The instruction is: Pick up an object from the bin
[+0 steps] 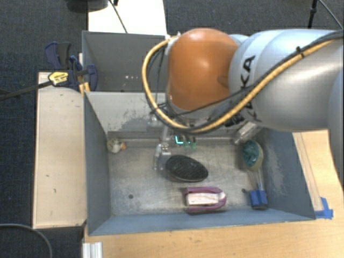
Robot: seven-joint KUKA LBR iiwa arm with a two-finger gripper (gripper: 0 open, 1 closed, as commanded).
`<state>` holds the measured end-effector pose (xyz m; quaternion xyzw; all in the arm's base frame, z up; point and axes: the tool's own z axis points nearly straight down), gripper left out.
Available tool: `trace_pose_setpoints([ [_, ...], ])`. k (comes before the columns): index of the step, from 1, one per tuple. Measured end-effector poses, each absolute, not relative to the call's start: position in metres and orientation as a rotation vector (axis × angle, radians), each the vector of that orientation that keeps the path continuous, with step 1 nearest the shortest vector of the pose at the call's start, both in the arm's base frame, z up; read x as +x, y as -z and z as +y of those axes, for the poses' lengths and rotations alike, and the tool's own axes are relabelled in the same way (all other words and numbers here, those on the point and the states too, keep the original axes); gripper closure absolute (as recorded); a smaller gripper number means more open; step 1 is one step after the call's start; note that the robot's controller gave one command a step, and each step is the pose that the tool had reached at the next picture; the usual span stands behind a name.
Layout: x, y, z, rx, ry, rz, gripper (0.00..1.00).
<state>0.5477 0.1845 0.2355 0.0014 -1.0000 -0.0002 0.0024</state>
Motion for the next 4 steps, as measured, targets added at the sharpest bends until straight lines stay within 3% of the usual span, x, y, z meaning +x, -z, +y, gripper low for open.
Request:
trace_pose_setpoints([
  [1,0.562,-0.070,0.133,0.066,0.004,-3.148,0.00],
  [2,0.538,-0.074,0.083,0.050,0.002,-3.150,0.00],
  [3,0.539,-0.074,0.085,0.044,0.004,-3.151,1.00],
  [4,0.496,-0.194,0.095,0.293,0.002,-3.135,1.00],
])
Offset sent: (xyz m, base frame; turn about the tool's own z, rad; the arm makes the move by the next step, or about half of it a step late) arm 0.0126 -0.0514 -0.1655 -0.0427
